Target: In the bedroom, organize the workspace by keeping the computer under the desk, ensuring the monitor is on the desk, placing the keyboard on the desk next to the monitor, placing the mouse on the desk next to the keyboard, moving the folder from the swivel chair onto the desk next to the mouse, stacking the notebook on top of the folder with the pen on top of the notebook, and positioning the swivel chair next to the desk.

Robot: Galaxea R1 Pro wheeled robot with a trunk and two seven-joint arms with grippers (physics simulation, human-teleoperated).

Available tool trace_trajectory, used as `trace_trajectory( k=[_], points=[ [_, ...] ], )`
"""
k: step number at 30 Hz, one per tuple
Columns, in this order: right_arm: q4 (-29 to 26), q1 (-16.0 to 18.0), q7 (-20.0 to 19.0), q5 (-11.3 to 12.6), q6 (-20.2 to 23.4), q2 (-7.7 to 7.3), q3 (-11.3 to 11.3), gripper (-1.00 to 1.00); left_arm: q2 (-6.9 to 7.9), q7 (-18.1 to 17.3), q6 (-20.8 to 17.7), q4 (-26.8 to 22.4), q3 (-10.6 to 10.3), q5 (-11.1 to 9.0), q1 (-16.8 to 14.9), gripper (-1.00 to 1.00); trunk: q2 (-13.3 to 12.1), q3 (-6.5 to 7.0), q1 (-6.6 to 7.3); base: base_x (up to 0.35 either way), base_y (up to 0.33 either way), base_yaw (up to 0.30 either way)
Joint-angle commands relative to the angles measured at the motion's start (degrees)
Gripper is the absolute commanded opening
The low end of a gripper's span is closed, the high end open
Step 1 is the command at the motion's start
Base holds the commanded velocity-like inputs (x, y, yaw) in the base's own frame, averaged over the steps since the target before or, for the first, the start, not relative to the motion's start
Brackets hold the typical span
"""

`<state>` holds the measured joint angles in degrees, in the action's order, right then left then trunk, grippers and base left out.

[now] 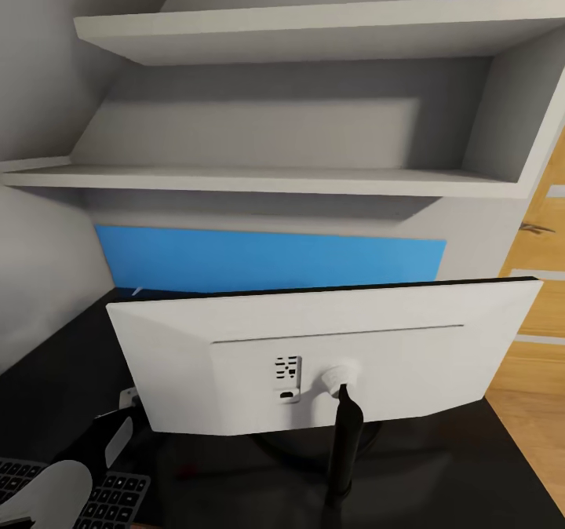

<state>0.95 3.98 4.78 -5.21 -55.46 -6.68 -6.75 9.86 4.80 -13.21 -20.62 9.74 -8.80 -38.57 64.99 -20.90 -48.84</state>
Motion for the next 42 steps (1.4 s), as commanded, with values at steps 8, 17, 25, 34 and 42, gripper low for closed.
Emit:
trace_trajectory(
  k=[8,17,25,34,42],
  points=[
    [0.1,0.1,0.4,-0.6,-0.2,0.00,-0.3,1.00,0.05,0.2,-0.3,-0.1,0.0,-0.6,0.0,-1.00,0.0,-0.07,0.00,0.000,0.000,0.000],
    [0.1,0.1,0.4,-0.6,-0.2,0.00,-0.3,1.00,0.06,0.2,-0.3,-0.1,0.0,-0.6,0.0,-1.00,0.0,-0.07,0.00,0.000,0.000,0.000],
    [0.2,0.1,0.3,-0.6,-0.2,0.08,-0.3,1.00,0.18,0.2,-0.3,-0.2,0.1,-0.6,0.0,-1.00,0.0,-0.07,0.00,0.000,0.000,0.000],
    [0.2,0.1,0.4,-0.6,-0.2,0.08,-0.3,1.00,0.38,0.3,-0.1,-0.2,0.1,-0.6,0.0,-1.00,-3.6,1.55,1.98,0.000,0.000,0.116],
    [0.2,0.1,0.4,-0.6,-0.2,0.08,-0.3,1.00,0.38,0.4,2.4,-0.4,0.1,-0.6,0.0,-1.00,-6.8,2.99,3.73,0.000,0.000,0.264]
  ],
)
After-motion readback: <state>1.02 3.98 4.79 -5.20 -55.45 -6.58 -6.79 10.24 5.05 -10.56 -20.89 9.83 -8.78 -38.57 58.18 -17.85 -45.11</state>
